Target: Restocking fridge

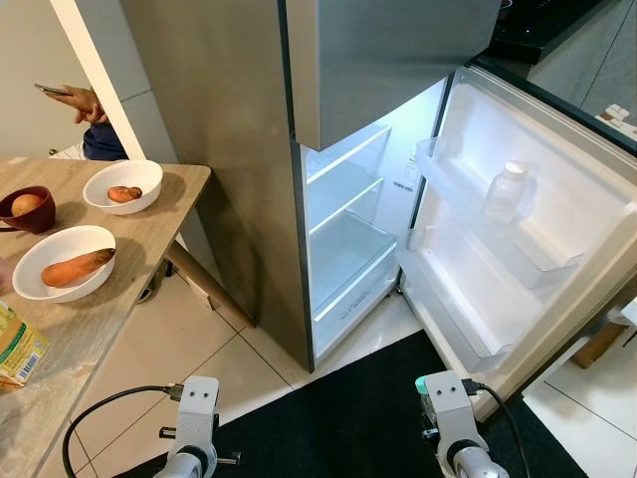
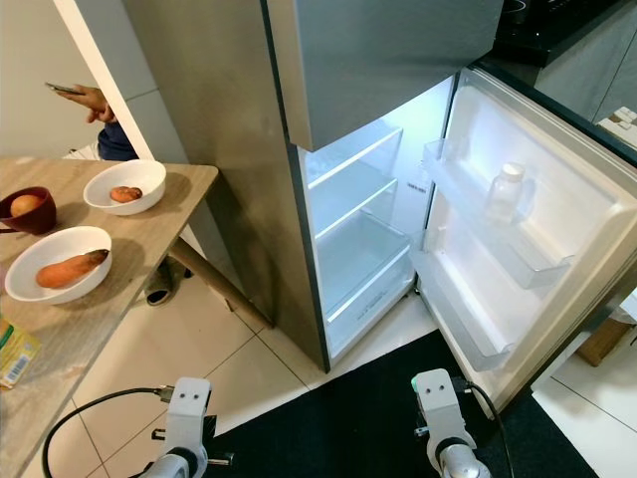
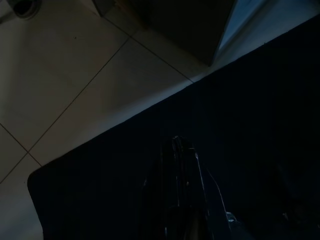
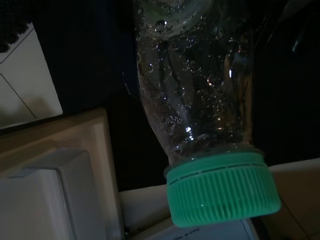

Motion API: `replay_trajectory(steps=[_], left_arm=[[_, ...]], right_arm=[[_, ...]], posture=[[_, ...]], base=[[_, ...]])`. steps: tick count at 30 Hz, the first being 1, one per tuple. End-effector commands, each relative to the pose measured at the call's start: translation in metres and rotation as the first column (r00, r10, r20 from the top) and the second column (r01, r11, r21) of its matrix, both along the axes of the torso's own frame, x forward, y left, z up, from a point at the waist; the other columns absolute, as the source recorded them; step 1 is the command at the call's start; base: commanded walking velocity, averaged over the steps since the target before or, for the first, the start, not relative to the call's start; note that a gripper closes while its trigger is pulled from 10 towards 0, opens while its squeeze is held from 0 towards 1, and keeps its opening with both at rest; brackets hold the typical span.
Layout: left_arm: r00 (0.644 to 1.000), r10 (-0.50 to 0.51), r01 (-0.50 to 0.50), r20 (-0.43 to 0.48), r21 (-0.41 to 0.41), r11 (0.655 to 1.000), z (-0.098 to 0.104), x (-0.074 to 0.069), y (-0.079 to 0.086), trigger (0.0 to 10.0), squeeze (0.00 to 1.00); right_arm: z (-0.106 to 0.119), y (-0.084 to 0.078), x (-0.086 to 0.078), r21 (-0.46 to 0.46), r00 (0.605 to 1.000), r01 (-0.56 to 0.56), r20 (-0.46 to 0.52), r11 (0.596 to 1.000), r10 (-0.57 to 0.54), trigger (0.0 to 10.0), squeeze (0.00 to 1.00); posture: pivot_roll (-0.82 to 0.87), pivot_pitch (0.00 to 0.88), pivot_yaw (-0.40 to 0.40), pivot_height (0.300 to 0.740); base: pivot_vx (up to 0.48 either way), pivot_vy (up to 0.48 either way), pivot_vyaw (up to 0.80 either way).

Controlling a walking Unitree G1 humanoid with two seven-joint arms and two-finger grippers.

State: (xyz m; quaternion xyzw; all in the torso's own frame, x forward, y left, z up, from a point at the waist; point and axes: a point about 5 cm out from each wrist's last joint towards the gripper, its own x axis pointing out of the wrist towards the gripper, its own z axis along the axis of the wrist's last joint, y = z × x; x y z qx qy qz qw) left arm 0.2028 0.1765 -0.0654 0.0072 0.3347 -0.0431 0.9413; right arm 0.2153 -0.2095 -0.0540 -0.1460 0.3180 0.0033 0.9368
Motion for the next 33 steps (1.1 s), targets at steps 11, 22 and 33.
replay_trajectory(steps=[11,22,33], left_arm=[[1.000,-0.027,0.027,0.002,-0.017,0.999,-0.0005,-0.0004,-0.0069,10.0,0.00],[0.999,-0.032,0.032,0.001,-0.028,0.999,-0.0013,-0.0017,-0.0100,10.0,0.00],[1.000,-0.008,0.009,0.017,-0.026,1.000,0.0003,0.0000,-0.0071,10.0,0.00]], right_arm=[[-0.0001,-0.0011,-0.0029,-0.011,1.000,-0.019,0.012,1.000,0.019,10.0,0.00],[0.0017,-0.0013,-0.0005,-0.015,0.999,-0.026,0.024,1.000,0.027,10.0,0.00],[0.0024,-0.0002,0.0005,-0.009,0.999,-0.035,0.029,0.999,0.035,10.0,0.00]], posture=[[-0.14,0.084,0.057,0.740],[-0.14,0.075,0.053,0.740],[-0.14,0.073,0.048,0.740]], base=[[0.000,-0.229,0.00],[0.000,-0.357,0.00],[0.000,-0.065,0.00]])
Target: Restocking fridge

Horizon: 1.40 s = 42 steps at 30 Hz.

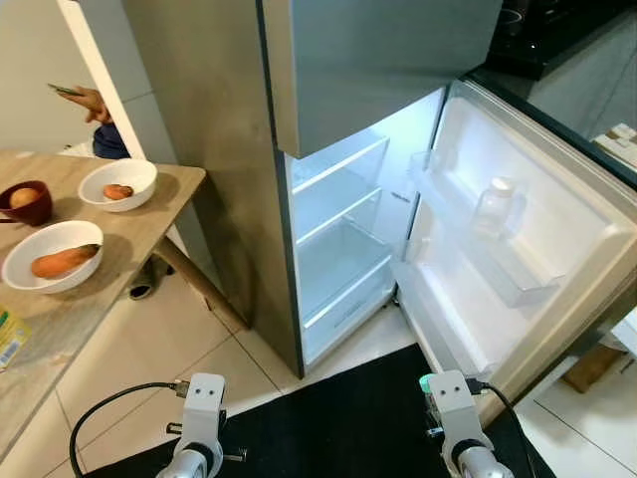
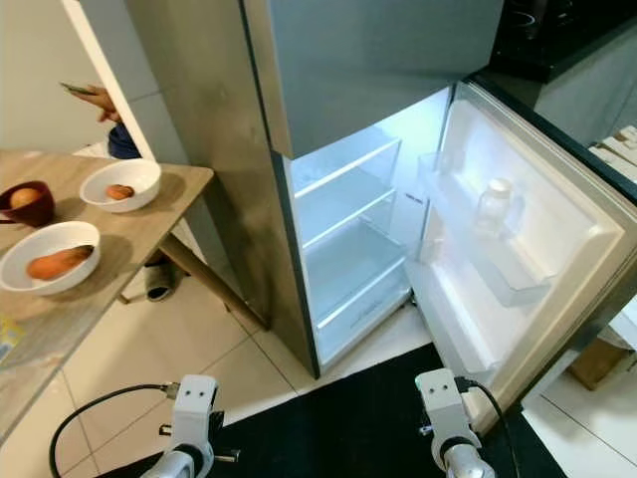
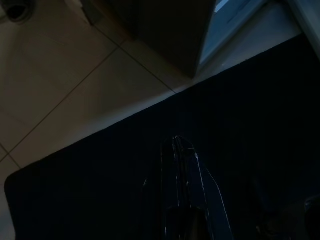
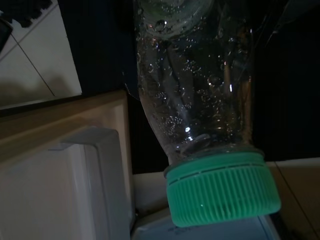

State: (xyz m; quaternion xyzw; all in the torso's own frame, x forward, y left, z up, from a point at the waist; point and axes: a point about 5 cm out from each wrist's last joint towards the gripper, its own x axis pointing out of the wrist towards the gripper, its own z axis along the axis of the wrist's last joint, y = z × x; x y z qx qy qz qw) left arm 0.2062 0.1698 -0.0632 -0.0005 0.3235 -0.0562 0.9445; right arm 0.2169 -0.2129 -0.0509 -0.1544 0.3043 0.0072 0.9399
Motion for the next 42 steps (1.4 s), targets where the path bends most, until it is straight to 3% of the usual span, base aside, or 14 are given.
replay_trajectory(steps=[1,15,42], left_arm=[[1.000,0.012,-0.012,-0.005,-0.003,1.000,-0.0018,-0.0033,-0.0005,10.0,0.00],[1.000,0.013,-0.013,-0.006,-0.004,1.000,-0.0028,-0.0055,-0.0004,10.0,0.00],[1.000,-0.029,0.029,0.005,0.007,1.000,-0.0023,-0.0062,-0.0023,10.0,0.00]], right_arm=[[-0.0005,0.0033,-0.0007,0.004,1.000,-0.019,0.003,1.000,0.019,10.0,0.00],[-0.0021,0.0072,-0.0010,0.028,0.999,-0.035,-0.015,0.999,0.035,10.0,0.00],[-0.0026,0.0062,-0.0028,0.019,0.999,-0.033,-0.012,0.999,0.033,10.0,0.00]], posture=[[-0.14,0.073,0.047,0.740],[-0.14,0.075,0.043,0.740],[-0.14,0.083,0.048,0.740]], base=[[0.000,0.000,0.00],[0.000,0.000,0.00],[0.000,0.000,-0.80]])
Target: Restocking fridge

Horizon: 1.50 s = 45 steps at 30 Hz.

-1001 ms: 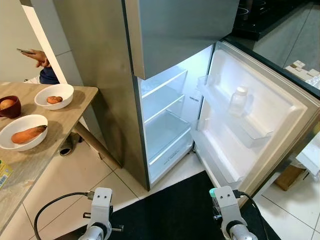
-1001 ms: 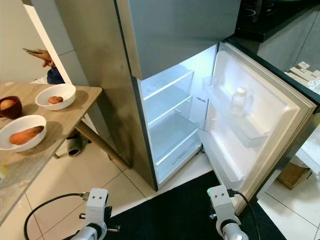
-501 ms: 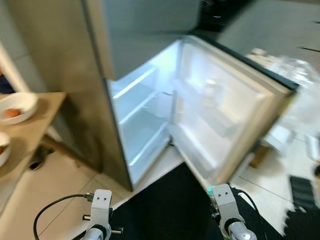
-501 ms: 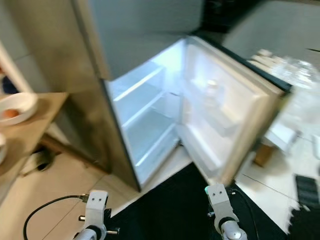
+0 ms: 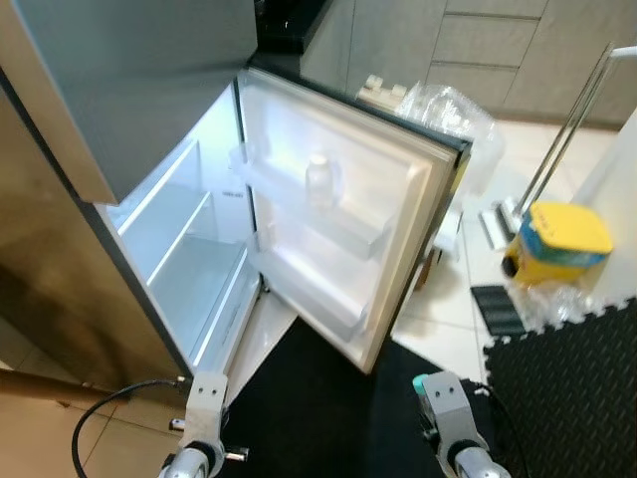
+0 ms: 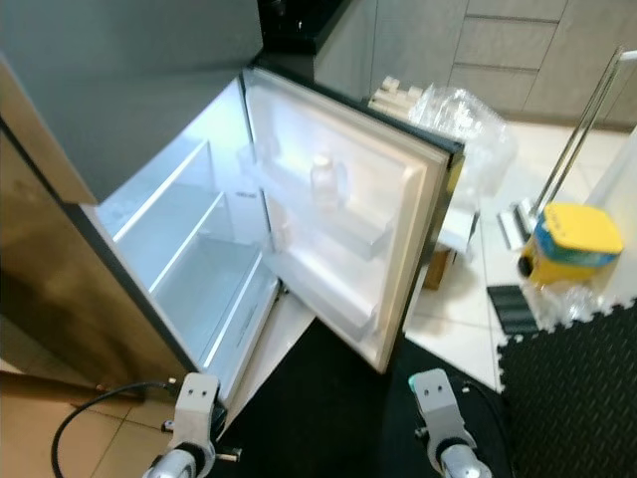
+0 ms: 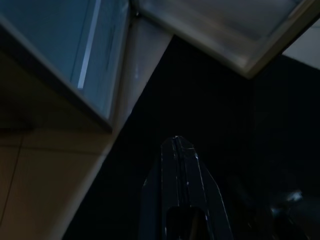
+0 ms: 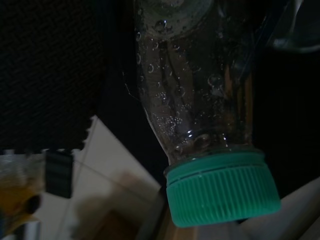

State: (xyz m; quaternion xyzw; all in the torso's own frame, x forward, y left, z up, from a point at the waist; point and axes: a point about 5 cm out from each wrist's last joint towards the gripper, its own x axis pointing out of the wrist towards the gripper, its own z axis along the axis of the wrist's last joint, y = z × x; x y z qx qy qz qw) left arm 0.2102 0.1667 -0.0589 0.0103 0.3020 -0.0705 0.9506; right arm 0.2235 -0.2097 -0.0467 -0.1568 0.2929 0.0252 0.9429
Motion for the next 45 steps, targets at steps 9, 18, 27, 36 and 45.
replay_trajectory(steps=[9,18,27,36,45], left_arm=[[1.000,0.002,-0.002,-0.017,-0.008,1.000,-0.004,-0.008,0.000,10.0,0.00],[1.000,0.008,-0.008,-0.001,0.001,1.000,-0.002,-0.005,0.000,10.0,0.00],[0.999,0.043,-0.043,0.020,0.007,0.999,0.000,-0.004,0.004,10.0,0.00],[0.997,0.075,-0.076,0.032,0.017,0.997,-0.001,-0.007,0.010,10.0,0.00],[0.985,0.144,-0.149,0.097,0.038,0.988,0.004,-0.012,0.028,10.0,0.00]], right_arm=[[-0.006,0.004,-0.009,0.003,1.000,-0.009,-0.019,1.000,0.009,10.0,0.00],[-0.006,0.007,-0.008,-0.007,0.999,-0.041,-0.014,0.999,0.041,10.0,0.00],[0.001,0.017,0.006,-0.013,0.995,-0.104,0.003,0.995,0.104,10.0,0.00],[0.006,0.026,0.017,-0.015,0.989,-0.148,0.014,0.989,0.148,10.0,0.00],[0.016,0.060,0.036,0.003,0.968,-0.249,0.036,0.968,0.249,10.0,0.00]], posture=[[-0.14,0.087,0.051,0.740],[-0.12,0.087,0.039,0.740],[-0.08,0.074,-0.003,0.740],[-0.05,0.068,-0.028,0.740],[0.07,0.064,-0.076,0.740]], base=[[0.000,0.000,-0.39],[0.000,0.000,0.00],[0.000,0.000,0.00],[0.000,0.000,0.00],[0.000,0.000,0.00]])
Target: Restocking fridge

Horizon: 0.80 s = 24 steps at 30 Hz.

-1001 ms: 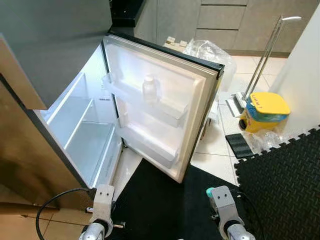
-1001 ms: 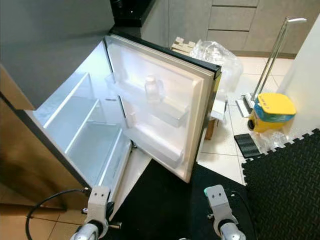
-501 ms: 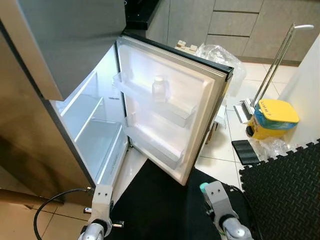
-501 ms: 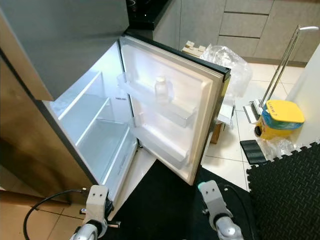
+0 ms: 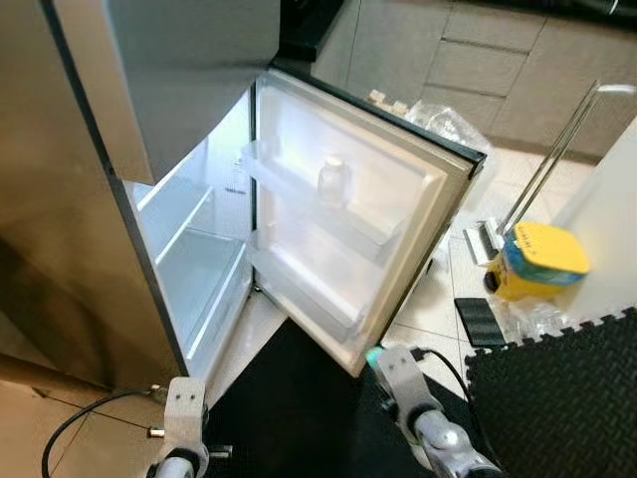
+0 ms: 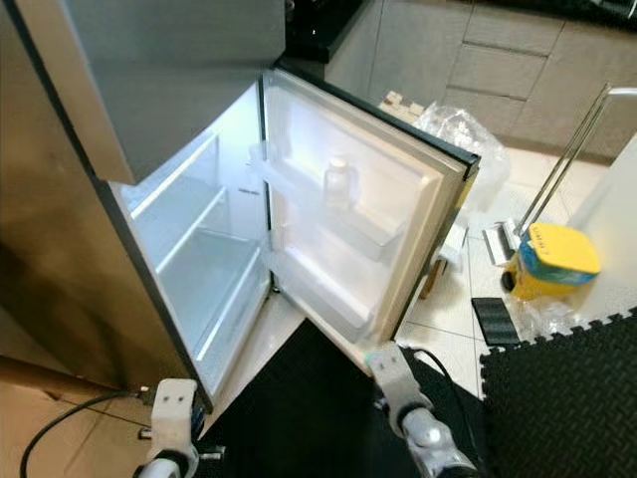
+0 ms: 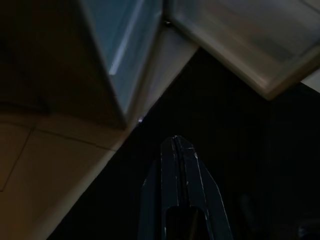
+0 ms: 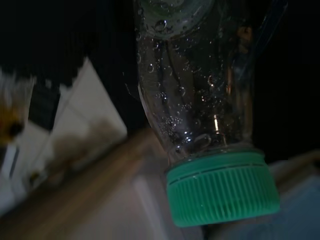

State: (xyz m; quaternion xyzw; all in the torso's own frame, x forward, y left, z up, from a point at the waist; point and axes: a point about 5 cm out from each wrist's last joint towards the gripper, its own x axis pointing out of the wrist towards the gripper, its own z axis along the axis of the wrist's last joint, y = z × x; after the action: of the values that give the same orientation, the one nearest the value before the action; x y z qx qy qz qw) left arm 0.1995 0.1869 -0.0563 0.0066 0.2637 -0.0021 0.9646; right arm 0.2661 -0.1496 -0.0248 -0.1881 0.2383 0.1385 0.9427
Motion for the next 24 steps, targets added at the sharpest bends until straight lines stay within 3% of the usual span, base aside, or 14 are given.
replay_trajectory(steps=[1,8,24], left_arm=[[1.000,0.011,-0.012,0.014,0.017,1.000,0.002,0.000,0.008,10.0,0.00],[1.000,-0.020,0.019,0.014,0.010,1.000,0.004,0.008,-0.001,10.0,0.00],[0.999,-0.044,0.044,-0.002,-0.016,0.999,0.003,0.012,-0.010,10.0,0.00]], right_arm=[[-0.006,0.001,-0.007,-0.004,1.000,-0.001,-0.031,1.000,0.001,10.0,0.00],[-0.008,0.001,-0.010,0.015,0.999,0.035,-0.022,0.999,-0.034,10.0,0.00],[-0.011,-0.011,-0.017,0.011,0.996,0.087,-0.011,0.996,-0.087,10.0,0.00]], posture=[[0.07,0.065,-0.066,0.740],[0.03,0.072,-0.029,0.740],[-0.03,0.076,0.004,0.740]], base=[[0.000,0.000,0.00],[0.000,0.000,0.00],[0.000,-0.023,0.00]])
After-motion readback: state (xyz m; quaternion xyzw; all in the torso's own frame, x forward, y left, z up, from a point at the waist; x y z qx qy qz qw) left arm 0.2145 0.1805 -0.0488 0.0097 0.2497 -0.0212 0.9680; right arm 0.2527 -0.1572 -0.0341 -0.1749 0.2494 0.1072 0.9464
